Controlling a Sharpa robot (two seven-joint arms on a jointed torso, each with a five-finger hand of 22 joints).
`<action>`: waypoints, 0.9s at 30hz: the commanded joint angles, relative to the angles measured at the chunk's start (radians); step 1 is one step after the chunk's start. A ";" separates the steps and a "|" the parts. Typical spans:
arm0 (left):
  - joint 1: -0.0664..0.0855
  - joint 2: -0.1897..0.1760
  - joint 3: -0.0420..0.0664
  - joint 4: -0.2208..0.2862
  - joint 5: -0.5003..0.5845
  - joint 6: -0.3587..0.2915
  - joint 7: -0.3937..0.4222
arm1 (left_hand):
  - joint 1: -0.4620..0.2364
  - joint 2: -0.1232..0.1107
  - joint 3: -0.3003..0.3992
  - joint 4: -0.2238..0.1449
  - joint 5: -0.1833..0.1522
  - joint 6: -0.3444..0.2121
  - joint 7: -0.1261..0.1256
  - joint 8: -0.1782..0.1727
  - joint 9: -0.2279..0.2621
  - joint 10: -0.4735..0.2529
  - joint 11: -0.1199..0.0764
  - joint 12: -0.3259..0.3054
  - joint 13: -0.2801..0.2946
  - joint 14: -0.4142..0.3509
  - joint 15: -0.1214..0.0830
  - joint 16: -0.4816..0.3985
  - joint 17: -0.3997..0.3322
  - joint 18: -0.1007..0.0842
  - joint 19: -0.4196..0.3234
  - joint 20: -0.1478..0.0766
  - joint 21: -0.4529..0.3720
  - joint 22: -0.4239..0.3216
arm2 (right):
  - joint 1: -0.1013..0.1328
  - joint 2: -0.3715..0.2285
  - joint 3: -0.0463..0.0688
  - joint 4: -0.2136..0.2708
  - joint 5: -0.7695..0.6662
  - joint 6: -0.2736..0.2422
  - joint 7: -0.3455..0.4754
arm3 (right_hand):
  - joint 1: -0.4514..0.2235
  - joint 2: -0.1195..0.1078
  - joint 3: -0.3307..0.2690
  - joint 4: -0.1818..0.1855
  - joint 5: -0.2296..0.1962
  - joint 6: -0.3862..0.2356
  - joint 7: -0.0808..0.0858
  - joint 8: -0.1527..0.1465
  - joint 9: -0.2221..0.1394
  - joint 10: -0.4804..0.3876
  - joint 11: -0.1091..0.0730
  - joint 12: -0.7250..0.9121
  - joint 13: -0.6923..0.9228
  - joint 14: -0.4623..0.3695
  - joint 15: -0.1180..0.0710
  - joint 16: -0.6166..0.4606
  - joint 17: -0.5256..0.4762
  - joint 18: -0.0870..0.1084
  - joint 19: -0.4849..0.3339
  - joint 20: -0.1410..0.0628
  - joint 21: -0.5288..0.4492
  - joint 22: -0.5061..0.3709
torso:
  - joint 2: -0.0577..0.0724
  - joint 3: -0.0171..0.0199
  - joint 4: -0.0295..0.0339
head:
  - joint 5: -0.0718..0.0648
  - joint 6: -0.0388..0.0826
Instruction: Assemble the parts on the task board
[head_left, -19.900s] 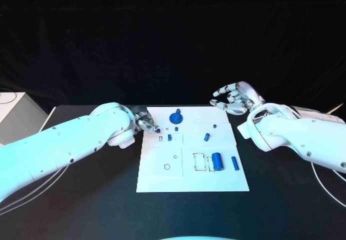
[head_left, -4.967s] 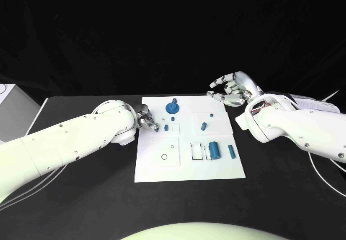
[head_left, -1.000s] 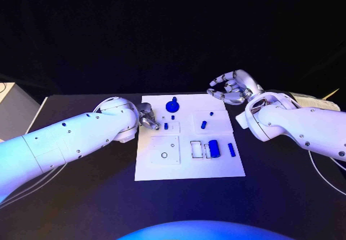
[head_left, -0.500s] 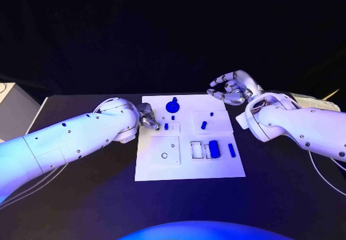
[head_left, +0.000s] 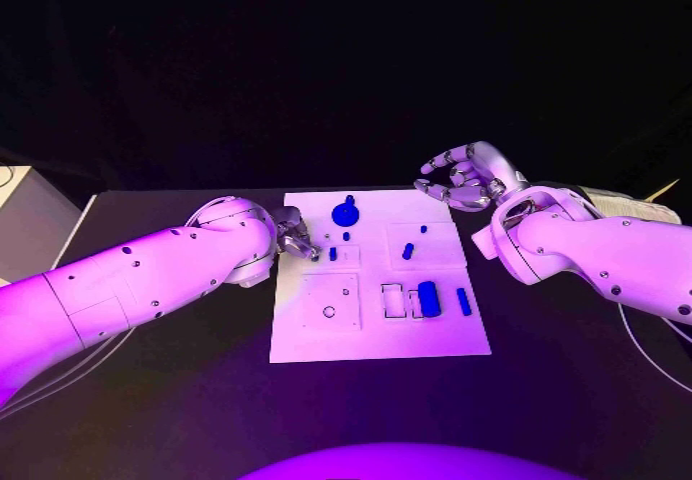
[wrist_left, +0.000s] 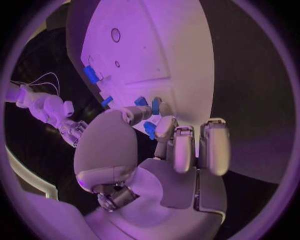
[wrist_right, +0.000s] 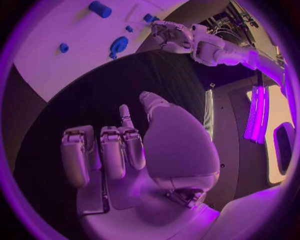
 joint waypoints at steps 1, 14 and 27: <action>0.000 -0.001 0.001 0.004 0.022 -0.010 -0.002 | -0.013 -0.001 -0.011 0.000 0.001 0.006 0.001 -0.006 -0.002 -0.005 0.000 -0.005 -0.001 0.106 0.000 0.003 0.263 -0.016 -0.004 0.000 -0.004 0.038 | -0.001 0.000 0.000 0.001 -0.010 0.006 0.009 | -0.007 0.001 0.003 0.004 0.004 -0.005 0.000 0.004 -0.001 0.104 0.000 0.002 0.263 0.099 -0.001 -0.003 0.239 -0.008 0.095 -0.001 -0.006 0.248 | 0.000 0.0000 -0.0001 | 0.000 0.000; 0.000 -0.006 0.001 0.004 0.070 -0.018 -0.005 | -0.040 0.003 -0.032 0.005 0.003 0.005 0.004 -0.013 -0.006 -0.008 0.003 -0.006 -0.002 0.106 0.002 0.003 0.263 -0.016 -0.004 0.000 -0.005 0.038 | -0.002 -0.001 0.000 0.000 -0.010 0.006 0.009 | -0.008 0.001 0.003 0.003 0.006 -0.005 0.000 0.004 -0.001 0.104 0.000 0.002 0.263 0.099 -0.001 -0.003 0.240 -0.008 0.095 -0.001 -0.005 0.248 | 0.000 0.0001 0.0006 | 0.000 -0.001; 0.000 -0.007 0.001 0.003 0.097 -0.019 -0.008 | -0.070 0.007 -0.051 0.006 0.004 0.008 0.006 -0.017 -0.010 -0.008 0.005 -0.005 -0.001 0.106 0.004 0.003 0.263 -0.016 -0.004 0.001 -0.005 0.038 | -0.002 -0.002 0.000 0.000 -0.010 0.007 0.009 | -0.008 0.001 0.003 0.003 0.006 -0.005 0.000 0.004 -0.001 0.104 0.000 0.002 0.263 0.099 -0.001 -0.003 0.240 -0.008 0.095 -0.001 -0.005 0.248 | 0.000 0.0002 0.0008 | 0.000 -0.003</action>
